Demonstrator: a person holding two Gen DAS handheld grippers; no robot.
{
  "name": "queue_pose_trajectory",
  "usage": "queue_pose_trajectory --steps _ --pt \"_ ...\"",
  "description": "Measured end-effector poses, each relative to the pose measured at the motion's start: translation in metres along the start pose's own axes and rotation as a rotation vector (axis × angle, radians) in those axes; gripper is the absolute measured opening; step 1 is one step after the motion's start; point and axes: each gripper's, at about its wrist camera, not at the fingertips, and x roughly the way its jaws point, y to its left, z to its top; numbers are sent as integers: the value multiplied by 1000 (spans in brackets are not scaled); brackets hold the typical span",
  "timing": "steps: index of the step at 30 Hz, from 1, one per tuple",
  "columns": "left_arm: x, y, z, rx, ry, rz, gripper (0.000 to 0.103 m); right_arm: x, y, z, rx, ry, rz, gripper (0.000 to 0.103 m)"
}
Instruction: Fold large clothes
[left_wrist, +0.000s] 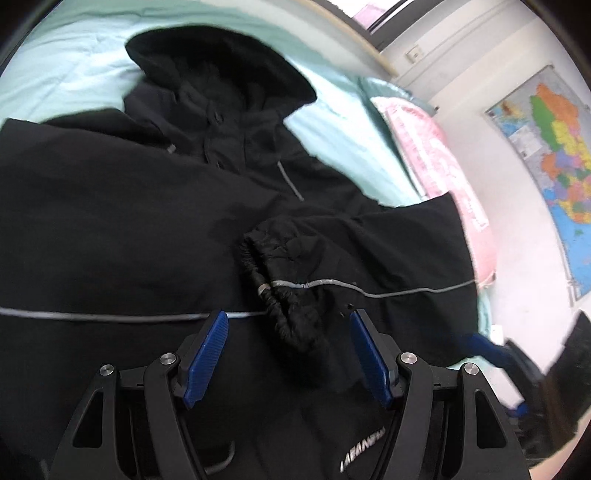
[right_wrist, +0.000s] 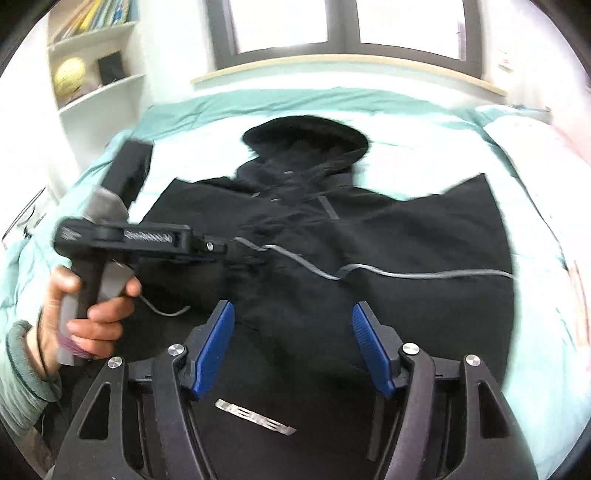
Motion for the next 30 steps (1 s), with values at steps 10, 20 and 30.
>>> queue_pose_trajectory --steps 10,20,30 --pt "-14 -24 10 100 -149 113 20 -32 -53 1 76 -45 -170 69" --pt "-145 94 -30 -14 -285 212 20 64 -50 33 126 120 -138 70" --pt "-151 120 -39 -3 -221 225 26 123 -28 56 72 308 -228 72"
